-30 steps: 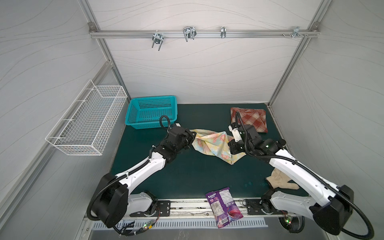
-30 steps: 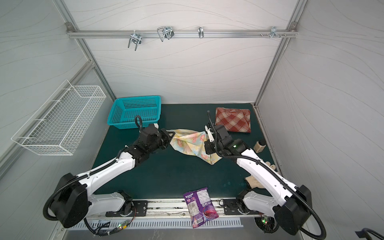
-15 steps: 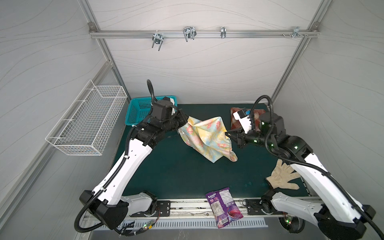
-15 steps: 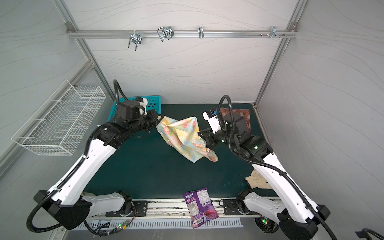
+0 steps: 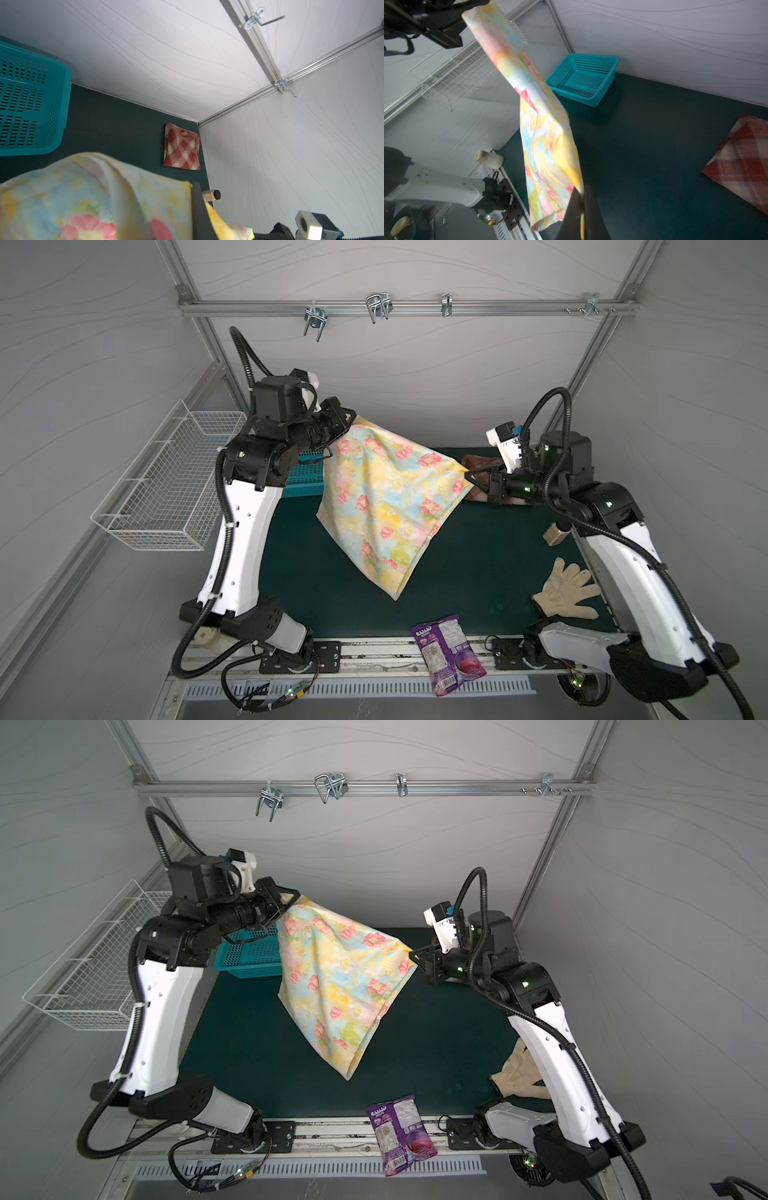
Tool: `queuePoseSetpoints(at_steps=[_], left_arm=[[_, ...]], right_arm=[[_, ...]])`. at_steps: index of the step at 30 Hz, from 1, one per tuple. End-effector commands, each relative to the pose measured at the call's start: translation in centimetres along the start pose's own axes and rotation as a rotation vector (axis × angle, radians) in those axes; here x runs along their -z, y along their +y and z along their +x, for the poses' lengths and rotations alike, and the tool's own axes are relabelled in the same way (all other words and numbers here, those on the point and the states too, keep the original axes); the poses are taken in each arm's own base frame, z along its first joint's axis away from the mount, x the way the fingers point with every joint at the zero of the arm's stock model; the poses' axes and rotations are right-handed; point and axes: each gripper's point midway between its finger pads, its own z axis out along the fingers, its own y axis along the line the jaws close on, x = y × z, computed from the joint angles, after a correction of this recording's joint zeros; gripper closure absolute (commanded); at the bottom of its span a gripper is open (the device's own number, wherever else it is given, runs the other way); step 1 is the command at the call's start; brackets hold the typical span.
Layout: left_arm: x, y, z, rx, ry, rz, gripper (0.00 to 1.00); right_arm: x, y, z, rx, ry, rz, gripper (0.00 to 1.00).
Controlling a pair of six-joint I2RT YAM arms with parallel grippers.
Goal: Fold and stack the skirts
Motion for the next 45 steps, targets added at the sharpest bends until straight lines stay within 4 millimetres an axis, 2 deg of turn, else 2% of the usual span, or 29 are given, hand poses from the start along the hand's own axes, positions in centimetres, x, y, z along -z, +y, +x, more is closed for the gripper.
queuePoseSetpoints(at_steps=[1,3,5,8,11,13,16,18,20,25,28,31,34,39,42,45], left_arm=[[-2.7,0.4,-0.1,-0.017,0.062,0.011,1.0],[-4.2,0.3,-1.0,-0.008,0.059,0.026,1.0],[-5.2,0.3,-1.8,-0.007,0.06,0.037,1.0],[-5.9,0.4,-3.0,-0.007,0.035,0.051,1.0],[-5.4,0.6,-3.2,-0.008,0.027,0.062,1.0],[-5.4,1.4,-2.3,-0.015,0.022,0.068,1.0],[-4.8,3.5,-0.2,0.018,0.002,0.076,1.0],[-4.7,6.2,2.8,0.059,0.021,0.052,1.0],[-4.7,9.3,6.7,0.108,0.054,0.021,1.0],[-3.2,17.7,15.8,0.216,0.035,-0.091,1.0],[-2.1,21.3,19.4,0.248,0.06,-0.158,1.0],[-0.8,23.7,21.8,0.284,0.064,-0.2,1.0],[0.6,25.4,22.8,0.301,0.032,-0.242,1.0],[2.8,26.9,23.0,0.297,-0.01,-0.31,1.0],[3.4,27.1,22.8,0.293,-0.031,-0.319,1.0],[2.8,25.4,21.5,0.267,-0.023,-0.251,1.0]], right_arm=[[0.3,-3.3,-1.9,-0.077,-0.031,0.08,1.0],[0.8,-5.1,-3.4,-0.114,-0.07,0.116,1.0],[1.2,-6.0,-4.5,-0.133,-0.088,0.136,1.0],[1.7,-5.4,-5.7,-0.126,-0.101,0.126,1.0],[2.2,-4.6,-5.4,-0.139,-0.097,0.1,1.0],[2.1,-4.2,-4.1,-0.169,-0.08,0.073,1.0],[0.9,-3.8,-0.6,-0.238,-0.026,0.016,1.0],[-0.2,-3.5,2.7,-0.275,0.03,-0.006,1.0],[-1.2,-3.0,5.9,-0.293,0.086,-0.021,1.0],[-5.0,0.5,15.4,-0.35,0.266,-0.119,1.0],[-7.1,2.7,20.2,-0.388,0.368,-0.169,1.0],[-8.7,4.5,24.2,-0.409,0.429,-0.182,1.0],[-9.6,5.9,26.4,-0.403,0.465,-0.186,1.0],[-10.5,7.3,27.3,-0.376,0.478,-0.19,1.0],[-10.9,7.5,27.0,-0.371,0.472,-0.199,1.0],[-10.8,7.2,24.7,-0.321,0.416,-0.175,1.0]])
